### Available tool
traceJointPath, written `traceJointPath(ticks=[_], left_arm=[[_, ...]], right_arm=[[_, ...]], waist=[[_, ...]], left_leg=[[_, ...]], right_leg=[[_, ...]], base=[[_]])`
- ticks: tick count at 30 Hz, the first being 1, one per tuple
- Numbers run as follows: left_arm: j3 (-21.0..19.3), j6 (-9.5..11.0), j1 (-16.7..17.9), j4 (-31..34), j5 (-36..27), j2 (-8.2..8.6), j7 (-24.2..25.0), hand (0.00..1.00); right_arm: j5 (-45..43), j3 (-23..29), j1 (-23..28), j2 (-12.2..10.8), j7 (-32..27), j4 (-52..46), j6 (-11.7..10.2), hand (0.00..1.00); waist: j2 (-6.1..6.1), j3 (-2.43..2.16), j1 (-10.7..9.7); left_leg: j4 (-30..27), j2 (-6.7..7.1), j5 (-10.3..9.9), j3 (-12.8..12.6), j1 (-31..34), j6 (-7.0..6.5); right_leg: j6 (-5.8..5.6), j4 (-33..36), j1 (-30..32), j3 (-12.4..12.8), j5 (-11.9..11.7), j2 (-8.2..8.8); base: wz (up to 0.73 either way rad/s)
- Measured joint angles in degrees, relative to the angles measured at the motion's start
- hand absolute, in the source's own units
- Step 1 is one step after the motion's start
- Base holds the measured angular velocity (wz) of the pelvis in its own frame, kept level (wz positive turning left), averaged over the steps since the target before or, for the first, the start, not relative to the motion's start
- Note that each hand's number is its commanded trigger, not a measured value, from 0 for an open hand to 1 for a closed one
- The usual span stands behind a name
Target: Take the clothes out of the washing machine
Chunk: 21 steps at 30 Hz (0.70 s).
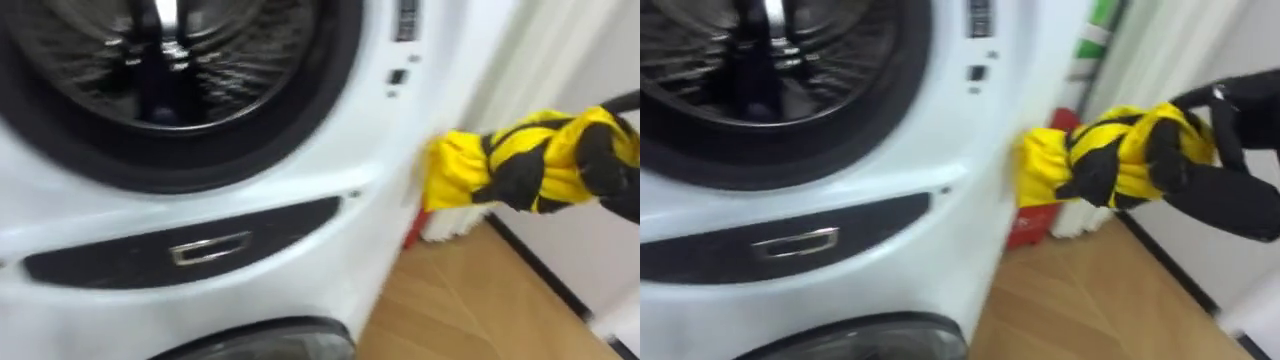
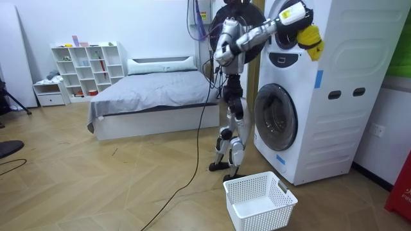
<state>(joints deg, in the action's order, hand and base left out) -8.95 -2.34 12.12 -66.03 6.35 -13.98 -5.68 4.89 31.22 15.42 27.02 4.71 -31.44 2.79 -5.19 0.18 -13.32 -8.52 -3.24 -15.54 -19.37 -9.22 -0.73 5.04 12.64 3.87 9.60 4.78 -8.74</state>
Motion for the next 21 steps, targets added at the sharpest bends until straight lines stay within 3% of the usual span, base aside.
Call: traceJointPath(ticks=[6,9,14,15,18,21], left_arm=[[0.15,0.13,-2.47,-0.02,-0.04,-0.59,0.24,0.0],[0.22,-0.02,-3.37,-0.08,-0.03,-0.63,0.24,0.0],[2.55,-0.2,-3.96,-0.42,-0.85,-0.64,1.4,0.0],[2.98,-0.21,-4.62,-0.42,-1.13,-0.71,1.79,0.0],[3.92,-0.23,-5.14,-0.28,-1.17,-0.83,2.51,0.0],[7.02,-0.23,-6.74,-0.41,-1.29,-0.9,2.85,0.0]], right_arm=[[1.98,5.22,0.25,0.0,-4.07,2.34,0.81,1.0],[2.03,6.23,1.12,0.0,-4.62,3.17,0.94,1.0],[1.82,6.36,3.11,-0.01,-4.48,4.18,2.38,1.0],[1.86,6.07,3.98,-0.02,-4.1,4.18,2.82,1.0],[1.53,2.61,3.9,-0.2,-1.59,4.25,3.63,1.0],[1.29,-1.64,3.75,-0.42,1.03,5.84,3.65,1.0]], waist=[[0.08,0.16,-4.13],[-0.54,-0.13,-5.35],[-0.73,-0.17,-5.73],[-0.27,0.09,-5.46],[0.17,0.13,-4.64],[1.73,-0.12,-3.71]], left_leg=[[-0.17,-0.23,-0.04,-4.69,-0.44,0.15],[-0.2,-0.17,-0.04,-6.79,-0.53,0.16],[-0.21,-0.51,-0.39,-9.04,-0.05,0.73],[-0.16,-1.05,-0.65,-9.56,0.12,1.09],[-0.21,-1.14,-0.85,-10.79,0.05,1.23],[-0.88,-1.32,-1.77,-11.34,1.27,1.09]], right_leg=[[0.16,0.1,1.25,5.13,-1.13,-1.77],[0.21,0.26,1.93,7.41,-1.51,-2.67],[0.12,-0.06,2.94,9.79,-2.4,-3.65],[0.03,0.0,3.22,9.98,-2.62,-3.89],[0.03,-0.01,3.28,10.79,-3.12,-4.36],[-0.1,0.31,4.84,10.76,-3.59,-4.71]], base=[[-0.5],[-0.45],[-0.3],[-0.13],[-0.25],[-0.1]])
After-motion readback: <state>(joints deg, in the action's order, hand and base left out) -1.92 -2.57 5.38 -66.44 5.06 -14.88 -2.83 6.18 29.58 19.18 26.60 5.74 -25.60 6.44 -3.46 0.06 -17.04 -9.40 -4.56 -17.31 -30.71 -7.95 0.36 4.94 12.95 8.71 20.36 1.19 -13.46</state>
